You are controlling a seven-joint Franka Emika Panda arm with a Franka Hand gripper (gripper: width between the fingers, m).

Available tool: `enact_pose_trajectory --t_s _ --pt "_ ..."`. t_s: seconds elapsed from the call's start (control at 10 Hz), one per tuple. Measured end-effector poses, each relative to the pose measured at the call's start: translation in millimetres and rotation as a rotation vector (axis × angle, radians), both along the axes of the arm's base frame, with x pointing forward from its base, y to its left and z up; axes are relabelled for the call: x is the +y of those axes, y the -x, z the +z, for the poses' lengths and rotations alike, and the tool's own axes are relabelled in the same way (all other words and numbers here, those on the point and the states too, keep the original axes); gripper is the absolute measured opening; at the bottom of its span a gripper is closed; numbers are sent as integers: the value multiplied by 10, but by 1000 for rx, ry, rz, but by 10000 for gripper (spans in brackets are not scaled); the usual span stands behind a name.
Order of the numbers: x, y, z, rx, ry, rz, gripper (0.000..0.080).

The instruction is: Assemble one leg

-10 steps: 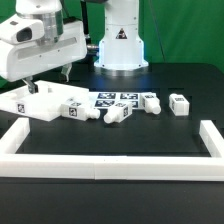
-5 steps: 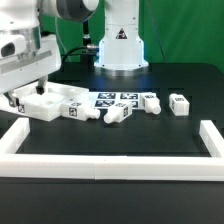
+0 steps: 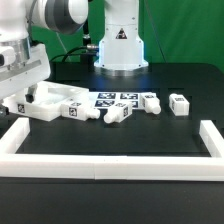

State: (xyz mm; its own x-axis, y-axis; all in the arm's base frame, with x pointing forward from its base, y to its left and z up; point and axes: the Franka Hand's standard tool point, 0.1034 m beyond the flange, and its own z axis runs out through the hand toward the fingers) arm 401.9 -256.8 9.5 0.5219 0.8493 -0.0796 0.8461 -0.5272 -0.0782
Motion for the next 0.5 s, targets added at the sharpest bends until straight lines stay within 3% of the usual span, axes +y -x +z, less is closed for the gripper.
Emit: enact_pose_trajectory --t_s 0.1,0.2,0.3,0.4,0.5 --pt "0 1 -1 0 0 0 464" --pt "0 2 -2 1 0 0 464" --pt "0 2 -3 1 0 0 269" --pt "0 2 -3 1 0 0 269" --pt "0 3 -4 1 0 0 132"
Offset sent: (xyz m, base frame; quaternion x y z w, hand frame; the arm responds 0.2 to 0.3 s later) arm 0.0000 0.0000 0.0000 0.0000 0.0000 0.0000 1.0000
